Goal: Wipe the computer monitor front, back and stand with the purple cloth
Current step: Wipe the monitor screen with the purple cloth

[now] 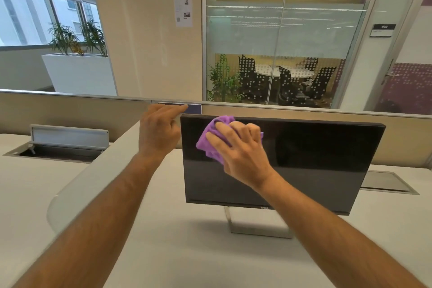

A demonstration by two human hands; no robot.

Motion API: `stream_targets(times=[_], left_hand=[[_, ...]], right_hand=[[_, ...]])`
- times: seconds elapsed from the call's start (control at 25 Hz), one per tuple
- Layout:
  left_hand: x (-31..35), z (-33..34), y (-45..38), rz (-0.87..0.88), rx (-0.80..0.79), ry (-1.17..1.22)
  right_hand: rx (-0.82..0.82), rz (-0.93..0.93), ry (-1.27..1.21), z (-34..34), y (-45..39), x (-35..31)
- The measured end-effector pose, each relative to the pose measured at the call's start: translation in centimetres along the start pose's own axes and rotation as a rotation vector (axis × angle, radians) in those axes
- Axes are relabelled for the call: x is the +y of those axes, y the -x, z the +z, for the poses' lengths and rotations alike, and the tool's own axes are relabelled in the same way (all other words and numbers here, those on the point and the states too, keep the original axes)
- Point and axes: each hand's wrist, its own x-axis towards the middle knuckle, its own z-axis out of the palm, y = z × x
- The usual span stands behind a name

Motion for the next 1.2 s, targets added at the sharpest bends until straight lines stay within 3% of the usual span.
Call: stream_targets(times=[0.12,0.24,0.48,0.68,0.84,1.0,1.12,1.2], left_hand=[[0.4,0.9,0.3,0.078,-0.036,-0.111],[1.2,1.2,0.5,0.078,-0.066,-0.155],[1.4,0.9,0.5,0.115,-0.131,-0.281],[2.0,1.1,0.7,0.097,-0.150,-0.310],[2.1,1.5,0.5,0.115,-0.137,-0.295],[2.1,2.1,0.8,0.113,-0.104,-0.267],[2.2,2.3,1.0,0.101,-0.066,-0.271],[2.3,2.5,1.1,0.092,-0.044,-0.269]], right_hand=[[0.011,0.017,0.149,0.0,1.1,1.7],[-0.125,-0.024,0.168,1.4,2.3,1.5],[-0.508,-0.472,0.165,3.4,8.2,-0.9],[-0.499,-0.215,0.123,2.9,8.1,-0.4],[-0.692,-0.311,-0.039,3.1,13.1,-2.7],[-0.819,0.129,-0.240,2.9,19.0,-7.1],[-0.929,0.488,-0.206,3.8,20.7,-8.2],[-0.976,0.624,-0.187,5.2,21.1,-8.1]])
